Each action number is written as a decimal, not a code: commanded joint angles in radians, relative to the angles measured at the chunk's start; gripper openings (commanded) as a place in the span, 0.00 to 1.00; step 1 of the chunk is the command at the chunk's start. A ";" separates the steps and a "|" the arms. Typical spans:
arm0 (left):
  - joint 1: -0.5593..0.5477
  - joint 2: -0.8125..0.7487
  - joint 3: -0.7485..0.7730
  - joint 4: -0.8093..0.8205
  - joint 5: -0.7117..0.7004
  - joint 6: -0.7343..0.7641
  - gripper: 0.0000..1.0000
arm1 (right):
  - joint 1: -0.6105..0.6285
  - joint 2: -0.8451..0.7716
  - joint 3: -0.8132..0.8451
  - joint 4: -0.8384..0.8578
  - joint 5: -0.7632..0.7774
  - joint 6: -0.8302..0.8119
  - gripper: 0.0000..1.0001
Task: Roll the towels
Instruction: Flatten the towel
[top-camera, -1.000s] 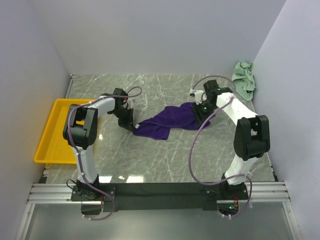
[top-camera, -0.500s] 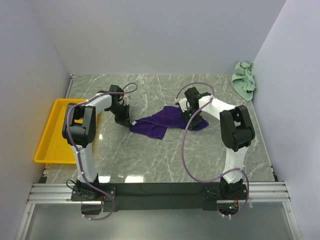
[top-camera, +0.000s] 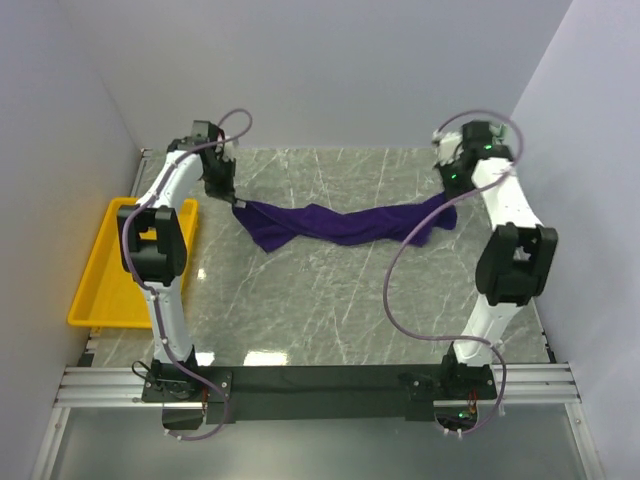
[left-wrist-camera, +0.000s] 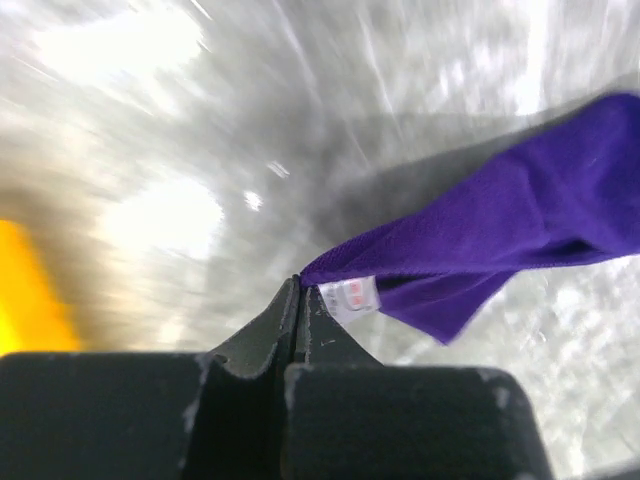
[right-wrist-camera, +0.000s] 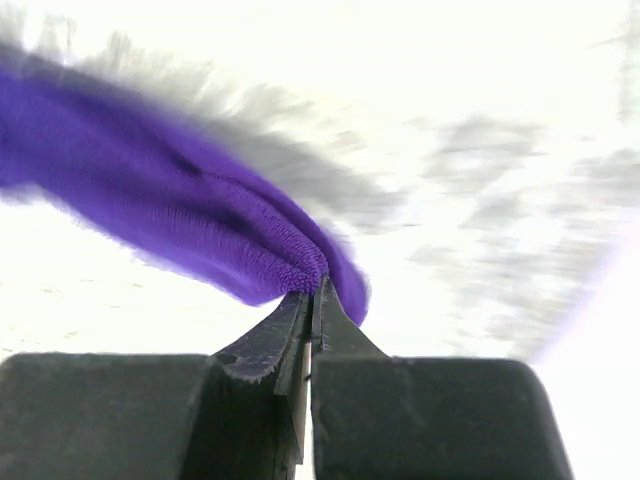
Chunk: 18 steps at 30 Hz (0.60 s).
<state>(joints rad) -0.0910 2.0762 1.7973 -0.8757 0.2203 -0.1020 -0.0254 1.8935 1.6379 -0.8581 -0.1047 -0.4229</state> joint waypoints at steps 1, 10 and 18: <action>0.016 0.015 0.169 -0.063 -0.111 0.091 0.00 | -0.050 -0.116 0.150 -0.130 -0.085 -0.074 0.00; 0.030 -0.037 0.229 -0.071 -0.157 0.231 0.00 | -0.166 -0.195 0.133 -0.139 -0.122 -0.172 0.00; 0.048 -0.120 0.131 -0.074 -0.073 0.300 0.00 | -0.195 -0.209 0.043 -0.315 -0.219 -0.312 0.00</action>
<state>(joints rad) -0.0593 2.0510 1.9331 -0.9440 0.1093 0.1402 -0.2127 1.7023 1.6798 -1.0702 -0.2596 -0.6437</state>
